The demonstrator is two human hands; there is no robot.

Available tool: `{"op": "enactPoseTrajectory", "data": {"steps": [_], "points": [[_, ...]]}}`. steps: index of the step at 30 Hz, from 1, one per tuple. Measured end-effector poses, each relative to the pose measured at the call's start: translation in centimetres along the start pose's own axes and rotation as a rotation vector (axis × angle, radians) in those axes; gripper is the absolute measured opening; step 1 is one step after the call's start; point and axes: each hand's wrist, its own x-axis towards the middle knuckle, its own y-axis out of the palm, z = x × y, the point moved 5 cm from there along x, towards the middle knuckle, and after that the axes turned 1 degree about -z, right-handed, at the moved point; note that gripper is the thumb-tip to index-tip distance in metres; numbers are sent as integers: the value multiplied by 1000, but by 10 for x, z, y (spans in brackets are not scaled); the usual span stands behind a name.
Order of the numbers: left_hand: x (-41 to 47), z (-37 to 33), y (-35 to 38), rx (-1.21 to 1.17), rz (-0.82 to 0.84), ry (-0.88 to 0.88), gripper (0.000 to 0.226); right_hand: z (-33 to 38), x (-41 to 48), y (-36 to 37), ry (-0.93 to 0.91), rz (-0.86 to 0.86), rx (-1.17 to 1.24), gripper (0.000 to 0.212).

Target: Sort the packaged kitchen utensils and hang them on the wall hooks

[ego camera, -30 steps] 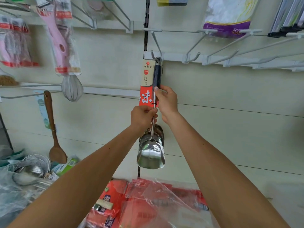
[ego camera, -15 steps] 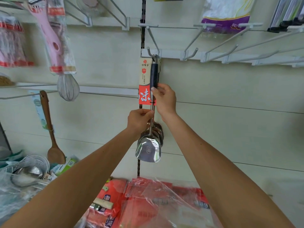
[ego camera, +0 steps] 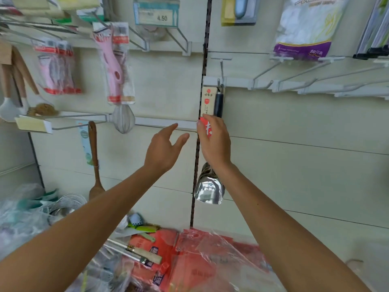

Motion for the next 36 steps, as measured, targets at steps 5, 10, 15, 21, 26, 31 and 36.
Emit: {"op": "enactPoseTrajectory", "data": {"steps": [5, 10, 15, 21, 26, 31, 36], "points": [[-21, 24, -100, 412, -126, 157, 74, 58, -24, 47, -141, 201, -86, 52], [-58, 71, -209, 685, -156, 146, 79, 139, -59, 107, -247, 318, -111, 57], [-112, 110, -317, 827, -197, 45, 77, 228, -110, 177, -305, 404, 5, 60], [-188, 144, -434, 974, -253, -70, 78, 339, -188, 250, -375, 516, 161, 60], [-251, 167, -521, 1068, -299, -183, 78, 417, -252, 299, -432, 599, 261, 69], [-318, 186, -585, 1112, -342, -276, 76, 481, -309, 332, -481, 647, 321, 66], [-391, 225, -627, 1087, -344, -391, 76, 528, -382, 364, -501, 748, 374, 67]]}}
